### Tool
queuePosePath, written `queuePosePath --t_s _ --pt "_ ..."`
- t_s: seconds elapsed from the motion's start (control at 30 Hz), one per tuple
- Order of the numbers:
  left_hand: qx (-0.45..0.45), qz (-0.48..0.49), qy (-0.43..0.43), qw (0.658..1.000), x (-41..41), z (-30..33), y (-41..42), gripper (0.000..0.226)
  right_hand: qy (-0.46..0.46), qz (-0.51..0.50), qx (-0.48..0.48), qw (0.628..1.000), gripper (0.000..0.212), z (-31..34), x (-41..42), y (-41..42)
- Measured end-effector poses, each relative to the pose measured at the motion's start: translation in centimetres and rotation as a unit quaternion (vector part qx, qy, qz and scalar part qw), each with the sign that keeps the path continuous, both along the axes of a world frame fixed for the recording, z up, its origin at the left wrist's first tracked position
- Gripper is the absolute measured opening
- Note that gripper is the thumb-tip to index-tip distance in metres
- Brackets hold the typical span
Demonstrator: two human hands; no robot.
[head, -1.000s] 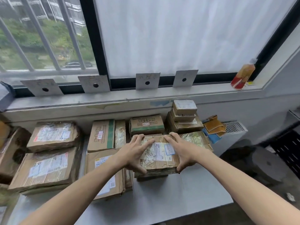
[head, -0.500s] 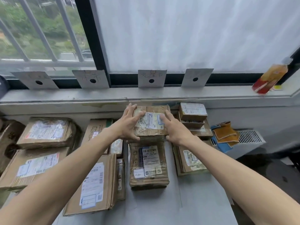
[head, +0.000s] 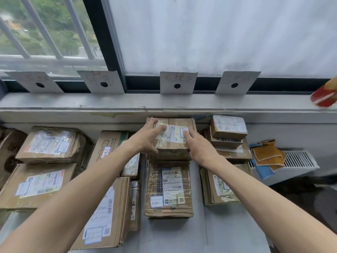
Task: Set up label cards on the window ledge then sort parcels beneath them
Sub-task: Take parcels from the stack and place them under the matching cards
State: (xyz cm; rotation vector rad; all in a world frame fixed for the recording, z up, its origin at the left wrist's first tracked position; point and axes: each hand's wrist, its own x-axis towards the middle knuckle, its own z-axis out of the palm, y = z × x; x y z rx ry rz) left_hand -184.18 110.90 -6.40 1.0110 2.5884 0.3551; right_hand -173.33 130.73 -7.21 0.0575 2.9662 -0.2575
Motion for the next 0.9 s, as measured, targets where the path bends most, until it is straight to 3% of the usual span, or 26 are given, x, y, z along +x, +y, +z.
queuePosePath --t_s 0.17,0.33,0.43,0.53,0.9 --pt "-0.046 0.016 0.062 0.997 1.1 0.1 0.6 0.101 -0.026 -0.031 0.056 0.998 0.075 -0.1 -0.5 -1.1" --pt "-0.082 0.066 0.094 0.99 3.0 1.2 0.0 0.112 -0.03 -0.026 0.071 0.997 0.102 2.9 1.0 -1.0" --pt "-0.052 0.121 0.061 0.989 5.1 1.9 -1.3 0.116 0.026 0.015 0.065 0.997 0.098 3.2 4.5 -1.7" --pt "-0.072 0.16 0.033 0.984 7.1 1.8 -3.7 0.118 0.023 0.043 0.066 0.997 0.098 2.6 8.0 -2.6" --pt "-0.141 0.133 0.048 0.98 12.7 3.8 -12.3 0.092 0.009 0.101 0.074 0.992 0.087 4.8 8.5 -8.8"
